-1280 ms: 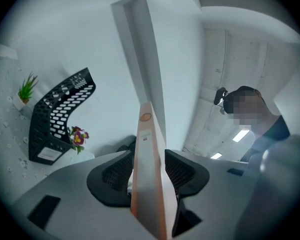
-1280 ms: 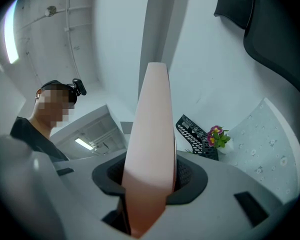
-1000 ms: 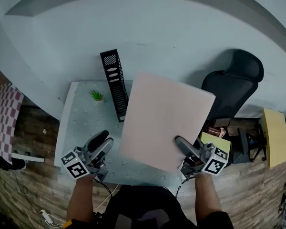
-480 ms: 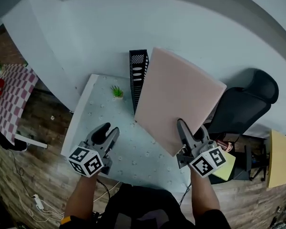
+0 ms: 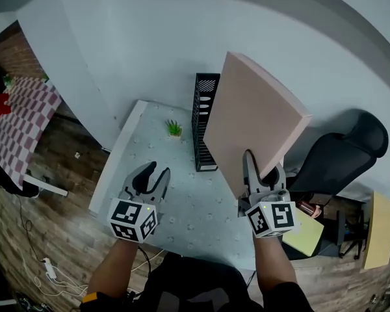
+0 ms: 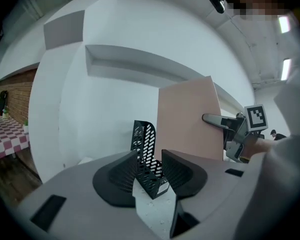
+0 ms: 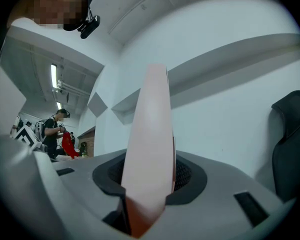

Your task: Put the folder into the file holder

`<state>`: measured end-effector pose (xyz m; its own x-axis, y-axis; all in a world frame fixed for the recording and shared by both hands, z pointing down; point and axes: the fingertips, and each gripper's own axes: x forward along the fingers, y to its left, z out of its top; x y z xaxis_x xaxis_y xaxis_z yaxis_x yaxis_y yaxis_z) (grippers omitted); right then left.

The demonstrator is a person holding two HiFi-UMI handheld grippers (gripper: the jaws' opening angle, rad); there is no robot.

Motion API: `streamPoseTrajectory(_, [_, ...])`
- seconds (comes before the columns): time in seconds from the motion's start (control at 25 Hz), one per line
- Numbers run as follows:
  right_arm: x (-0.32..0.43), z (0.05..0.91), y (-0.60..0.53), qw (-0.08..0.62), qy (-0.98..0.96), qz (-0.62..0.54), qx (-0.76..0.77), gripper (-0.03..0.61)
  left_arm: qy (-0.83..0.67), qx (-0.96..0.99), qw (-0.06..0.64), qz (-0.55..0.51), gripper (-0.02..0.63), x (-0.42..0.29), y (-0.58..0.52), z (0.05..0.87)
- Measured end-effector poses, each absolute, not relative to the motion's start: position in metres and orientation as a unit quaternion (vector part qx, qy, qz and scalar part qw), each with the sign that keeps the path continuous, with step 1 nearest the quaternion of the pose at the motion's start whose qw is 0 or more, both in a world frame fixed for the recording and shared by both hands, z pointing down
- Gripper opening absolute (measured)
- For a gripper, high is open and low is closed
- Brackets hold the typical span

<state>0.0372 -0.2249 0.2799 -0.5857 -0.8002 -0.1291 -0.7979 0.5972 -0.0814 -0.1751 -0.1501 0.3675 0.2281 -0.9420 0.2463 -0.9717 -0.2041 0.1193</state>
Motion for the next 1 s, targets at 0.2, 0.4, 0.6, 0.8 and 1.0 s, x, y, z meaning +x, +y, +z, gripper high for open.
streamPoseTrajectory(0.2, [0.024, 0.279, -0.244, 0.084, 0.881, 0.007, -0.466, 0.173, -0.632, 0.759, 0.137, 0.073, 0.155, -0.188, -0.165, 0.380])
streamPoseTrajectory(0.4, [0.012, 0.283, -0.258, 0.085, 0.870, 0.023, -0.486, 0.172, -0.635, 0.756, 0.134, 0.082, 0.155, -0.191, -0.174, 0.383])
streamPoseTrajectory(0.6, [-0.004, 0.287, -0.271, 0.086, 0.864, 0.032, -0.495, 0.173, -0.633, 0.756, 0.140, 0.090, 0.155, -0.196, -0.180, 0.390])
streamPoseTrajectory(0.8, [-0.016, 0.293, -0.283, 0.089, 0.859, 0.036, -0.503, 0.172, -0.633, 0.754, 0.146, 0.100, 0.155, -0.202, -0.187, 0.400])
streamPoseTrajectory(1.0, [-0.024, 0.300, -0.295, 0.094, 0.856, 0.036, -0.508, 0.172, -0.633, 0.751, 0.152, 0.108, 0.155, -0.208, -0.198, 0.411])
